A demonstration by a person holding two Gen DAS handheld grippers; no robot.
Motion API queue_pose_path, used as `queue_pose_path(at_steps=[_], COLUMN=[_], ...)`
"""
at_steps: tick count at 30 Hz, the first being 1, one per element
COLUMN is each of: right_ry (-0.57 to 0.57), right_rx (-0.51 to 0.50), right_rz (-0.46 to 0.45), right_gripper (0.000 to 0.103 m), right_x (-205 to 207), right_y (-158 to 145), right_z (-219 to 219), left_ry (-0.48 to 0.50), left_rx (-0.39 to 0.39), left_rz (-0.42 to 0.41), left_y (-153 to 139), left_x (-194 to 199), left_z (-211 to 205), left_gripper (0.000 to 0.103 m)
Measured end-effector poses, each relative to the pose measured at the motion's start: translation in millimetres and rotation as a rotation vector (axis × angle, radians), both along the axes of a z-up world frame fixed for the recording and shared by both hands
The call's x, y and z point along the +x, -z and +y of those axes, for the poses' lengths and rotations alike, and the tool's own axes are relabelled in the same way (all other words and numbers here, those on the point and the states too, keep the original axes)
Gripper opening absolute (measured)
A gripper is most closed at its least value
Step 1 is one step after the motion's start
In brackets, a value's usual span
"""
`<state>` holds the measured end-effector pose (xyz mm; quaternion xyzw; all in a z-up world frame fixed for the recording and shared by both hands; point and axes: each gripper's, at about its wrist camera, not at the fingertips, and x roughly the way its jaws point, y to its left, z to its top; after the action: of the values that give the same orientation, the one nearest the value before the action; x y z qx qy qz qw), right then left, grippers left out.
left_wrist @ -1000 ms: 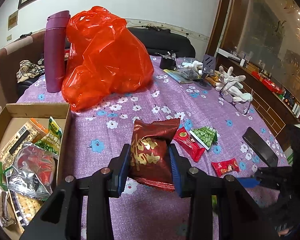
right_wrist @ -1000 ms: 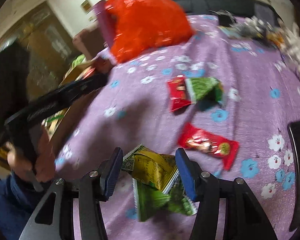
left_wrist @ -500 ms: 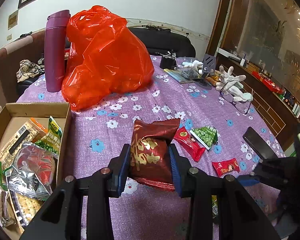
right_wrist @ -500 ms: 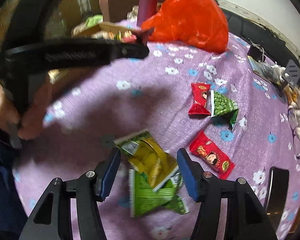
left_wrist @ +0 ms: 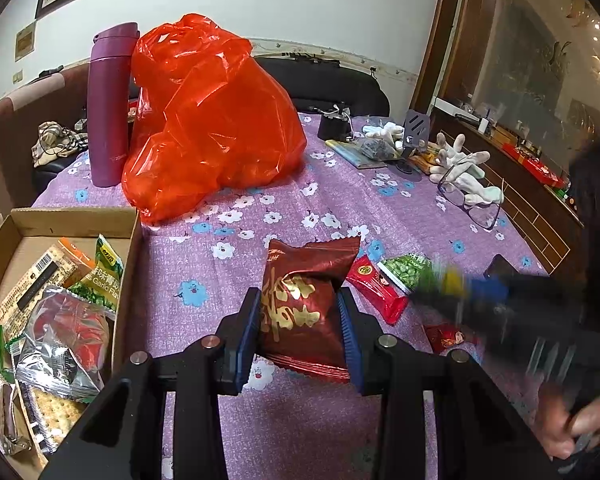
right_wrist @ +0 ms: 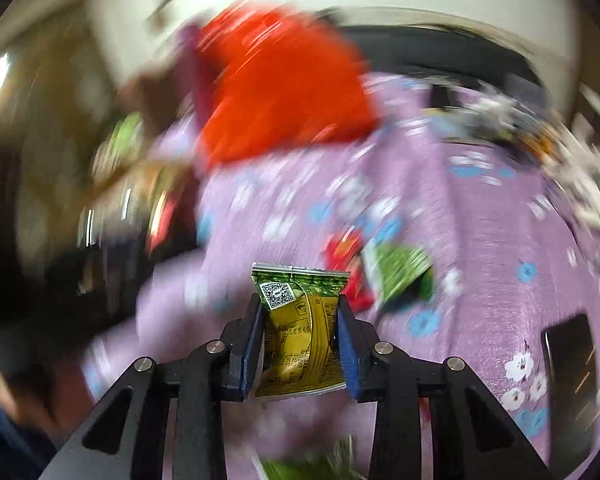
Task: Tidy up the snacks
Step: 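Carry both bags over the box lid, lower them and open both tools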
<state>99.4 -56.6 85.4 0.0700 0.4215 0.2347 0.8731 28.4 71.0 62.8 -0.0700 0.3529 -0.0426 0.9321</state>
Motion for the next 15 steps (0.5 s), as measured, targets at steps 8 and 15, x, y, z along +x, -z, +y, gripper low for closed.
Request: queue_pose_path(at_steps=[8,15], right_ry=[0.061,0.047], right_rx=[0.184,0.189], right_rz=[-0.084,-0.075], right_gripper=[0.037,0.037], right_x=[-3,-2], right_y=[8,20], right_z=[10,5], left_ry=[-0.014,-0.016], left_rx=[0.004,0.018], left_rz=[-0.002,-0.017], left_y=[0,-2], left_x=[0,-1], left_z=[1,-1], left_gripper=[0.036,0.036])
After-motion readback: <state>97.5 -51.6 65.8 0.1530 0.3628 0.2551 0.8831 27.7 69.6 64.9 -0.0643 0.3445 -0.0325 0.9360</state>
